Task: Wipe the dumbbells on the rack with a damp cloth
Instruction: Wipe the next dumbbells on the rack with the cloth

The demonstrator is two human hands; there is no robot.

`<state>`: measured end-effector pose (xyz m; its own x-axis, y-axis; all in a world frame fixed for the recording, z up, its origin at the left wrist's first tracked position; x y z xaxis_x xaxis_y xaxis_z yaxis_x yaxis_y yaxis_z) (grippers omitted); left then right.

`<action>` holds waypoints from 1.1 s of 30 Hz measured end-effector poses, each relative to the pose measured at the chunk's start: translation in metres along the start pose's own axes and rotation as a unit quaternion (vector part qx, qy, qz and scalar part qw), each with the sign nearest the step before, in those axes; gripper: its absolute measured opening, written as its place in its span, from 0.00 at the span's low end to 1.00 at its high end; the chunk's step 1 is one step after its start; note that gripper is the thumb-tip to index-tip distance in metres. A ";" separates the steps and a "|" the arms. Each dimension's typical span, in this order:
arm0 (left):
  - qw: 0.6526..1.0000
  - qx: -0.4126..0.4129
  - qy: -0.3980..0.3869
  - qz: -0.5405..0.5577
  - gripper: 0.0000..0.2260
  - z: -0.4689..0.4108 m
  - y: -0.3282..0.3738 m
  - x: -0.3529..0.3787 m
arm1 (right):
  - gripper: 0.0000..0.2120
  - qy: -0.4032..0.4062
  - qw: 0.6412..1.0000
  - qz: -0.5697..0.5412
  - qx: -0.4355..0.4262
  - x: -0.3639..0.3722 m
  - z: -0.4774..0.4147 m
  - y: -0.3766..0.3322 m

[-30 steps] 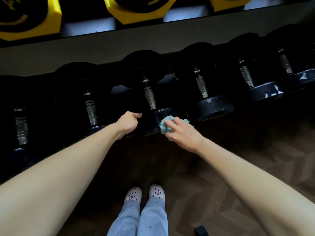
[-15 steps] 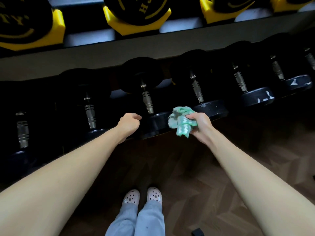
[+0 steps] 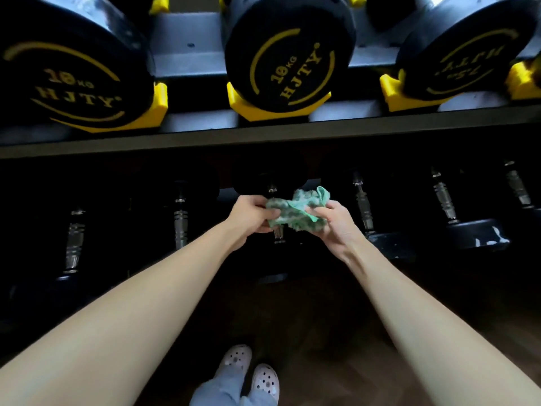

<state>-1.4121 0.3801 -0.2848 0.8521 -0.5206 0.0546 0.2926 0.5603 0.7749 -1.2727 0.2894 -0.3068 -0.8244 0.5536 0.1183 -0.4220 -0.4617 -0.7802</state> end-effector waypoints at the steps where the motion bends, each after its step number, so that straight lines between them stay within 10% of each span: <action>1: 0.999 0.024 0.020 -0.032 0.07 -0.008 0.003 -0.006 | 0.22 0.024 0.998 0.049 -0.007 -0.001 -0.007 -0.002; 15: 0.969 0.110 0.175 -0.137 0.06 -0.119 -0.031 -0.032 | 0.12 0.167 0.808 0.543 -0.159 0.018 -0.111 0.003; 24: 0.974 0.026 0.216 -0.071 0.07 -0.167 -0.059 -0.033 | 0.13 0.141 0.800 0.558 -0.166 0.015 -0.128 0.011; 33: 0.987 0.030 0.099 -0.120 0.16 -0.174 -0.079 -0.018 | 0.12 0.080 0.881 0.456 -0.095 0.014 -0.143 0.026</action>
<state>-1.3752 0.4579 -0.4567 0.8312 -0.4940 -0.2553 0.4757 0.3941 0.7864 -1.2415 0.3841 -0.4131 -0.7184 0.1107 -0.6868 0.4714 -0.6487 -0.5975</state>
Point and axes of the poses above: each hand's wrist, its own z-axis away from the middle knuckle, its own x-axis out of the palm, y = z × x, the point moved 5 cm from there along -z, towards the middle knuckle, and after that the axes turned 11 degrees about z, right-handed, at the moved point
